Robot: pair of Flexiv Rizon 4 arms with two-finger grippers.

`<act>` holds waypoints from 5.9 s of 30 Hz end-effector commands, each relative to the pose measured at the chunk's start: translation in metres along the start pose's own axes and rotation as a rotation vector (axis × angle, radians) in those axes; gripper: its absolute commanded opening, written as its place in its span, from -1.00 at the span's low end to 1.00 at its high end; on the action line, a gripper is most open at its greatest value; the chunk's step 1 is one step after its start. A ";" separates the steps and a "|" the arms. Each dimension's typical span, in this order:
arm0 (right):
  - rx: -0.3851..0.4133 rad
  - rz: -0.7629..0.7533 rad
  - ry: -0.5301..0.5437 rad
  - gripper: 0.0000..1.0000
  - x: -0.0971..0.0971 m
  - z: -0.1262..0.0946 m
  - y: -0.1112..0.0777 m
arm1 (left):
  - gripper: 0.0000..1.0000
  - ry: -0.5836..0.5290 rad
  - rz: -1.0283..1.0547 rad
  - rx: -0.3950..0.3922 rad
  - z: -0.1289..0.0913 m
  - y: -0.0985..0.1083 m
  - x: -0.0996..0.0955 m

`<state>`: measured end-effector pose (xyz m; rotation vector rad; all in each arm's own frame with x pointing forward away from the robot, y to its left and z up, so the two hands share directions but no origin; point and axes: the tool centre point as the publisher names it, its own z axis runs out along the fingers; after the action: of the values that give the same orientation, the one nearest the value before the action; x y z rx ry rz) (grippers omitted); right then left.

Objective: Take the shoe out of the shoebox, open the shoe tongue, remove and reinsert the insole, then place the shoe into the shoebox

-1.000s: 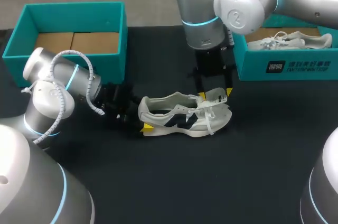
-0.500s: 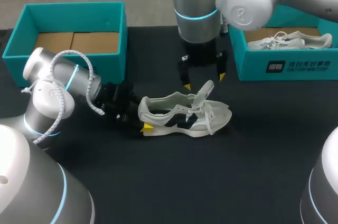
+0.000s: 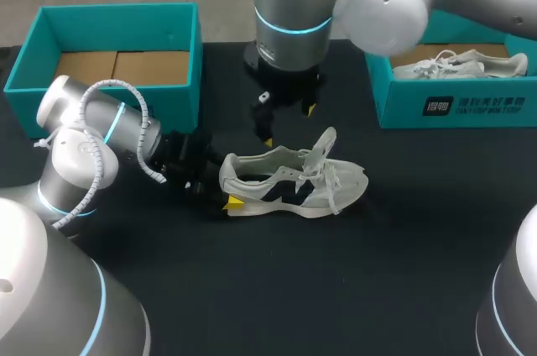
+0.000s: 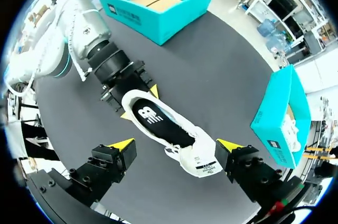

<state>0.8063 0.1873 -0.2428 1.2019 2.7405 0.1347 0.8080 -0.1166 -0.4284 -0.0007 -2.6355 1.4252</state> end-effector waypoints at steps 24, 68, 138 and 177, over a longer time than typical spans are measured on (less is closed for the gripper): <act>-0.165 -0.652 0.099 1.00 0.011 0.001 0.001 | -1.00 0.002 -0.001 -0.001 0.003 0.003 -0.002; -0.097 -0.710 0.110 -1.00 0.021 0.054 0.022 | -1.00 0.002 -0.001 -0.001 0.003 0.003 -0.002; 0.101 -0.744 0.135 -1.00 0.007 0.113 -0.019 | -1.00 0.002 -0.001 -0.001 0.003 0.003 -0.002; 0.046 -0.734 -0.007 -0.69 0.008 0.151 -0.003 | -1.00 0.002 -0.001 -0.001 0.003 0.003 -0.002</act>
<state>0.8215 0.1915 -0.3912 0.1448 2.9804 -0.0135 0.8080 -0.1165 -0.4284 -0.0011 -2.6356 1.4252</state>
